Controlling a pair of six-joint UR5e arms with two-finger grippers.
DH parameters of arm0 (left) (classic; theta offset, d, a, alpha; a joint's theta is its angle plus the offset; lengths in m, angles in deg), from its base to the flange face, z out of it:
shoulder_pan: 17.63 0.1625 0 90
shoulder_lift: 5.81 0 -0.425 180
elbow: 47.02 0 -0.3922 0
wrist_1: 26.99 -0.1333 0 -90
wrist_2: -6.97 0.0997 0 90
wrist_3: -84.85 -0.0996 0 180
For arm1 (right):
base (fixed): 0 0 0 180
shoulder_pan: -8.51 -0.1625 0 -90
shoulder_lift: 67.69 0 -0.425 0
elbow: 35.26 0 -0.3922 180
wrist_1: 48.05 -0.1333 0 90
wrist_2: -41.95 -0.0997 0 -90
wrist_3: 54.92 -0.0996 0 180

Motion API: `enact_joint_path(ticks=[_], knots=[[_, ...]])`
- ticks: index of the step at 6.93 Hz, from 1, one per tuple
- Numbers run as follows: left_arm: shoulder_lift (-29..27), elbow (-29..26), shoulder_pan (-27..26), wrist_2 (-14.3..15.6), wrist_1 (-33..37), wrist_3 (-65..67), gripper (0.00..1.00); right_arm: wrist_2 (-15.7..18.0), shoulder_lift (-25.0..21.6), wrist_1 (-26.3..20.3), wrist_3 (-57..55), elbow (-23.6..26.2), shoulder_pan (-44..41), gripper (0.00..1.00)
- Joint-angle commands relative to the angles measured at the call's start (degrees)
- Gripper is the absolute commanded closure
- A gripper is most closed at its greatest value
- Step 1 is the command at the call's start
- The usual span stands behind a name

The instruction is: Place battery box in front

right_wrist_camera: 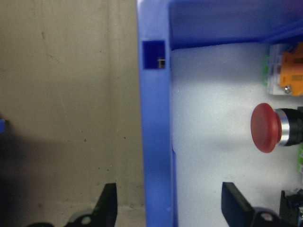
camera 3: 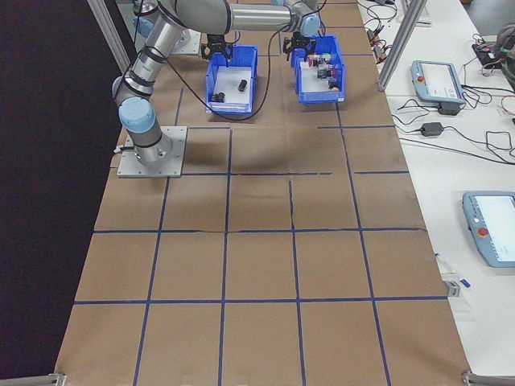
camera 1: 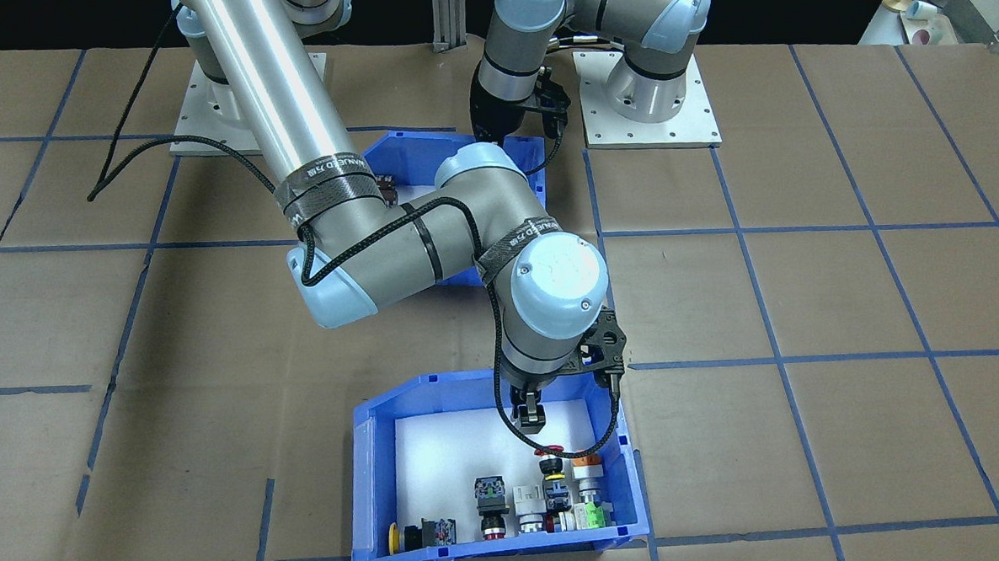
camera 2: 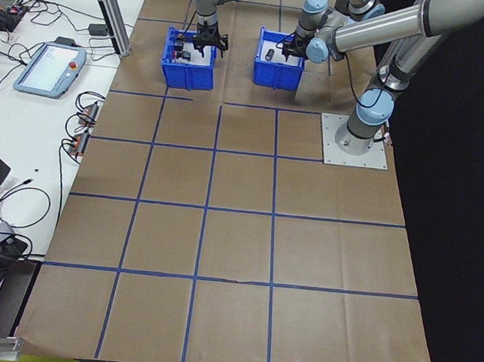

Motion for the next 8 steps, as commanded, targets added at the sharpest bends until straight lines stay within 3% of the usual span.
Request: enact_joint_path(ticks=[1, 2, 6, 8], knots=[[-2.9, 0.0, -1.7, -0.3, -7.2, 1.2, 0.97, 0.5, -0.5, 0.0, 0.1, -0.2, 0.1, 0.83], [-2.9, -0.1, -2.2, -1.4, -7.4, 0.9, 1.00, 1.3, -0.9, -0.3, 0.3, -0.6, 0.5, 0.92], [2.5, -0.7, -0.8, -0.3, -5.5, 0.1, 1.00, 1.3, -7.6, -0.6, 3.2, 0.2, 8.1, 0.95], [5.3, -1.7, 9.1, -0.6, 0.2, -7.4, 1.00, 1.4, -9.8, -3.3, 13.3, 0.4, 15.9, 0.95]])
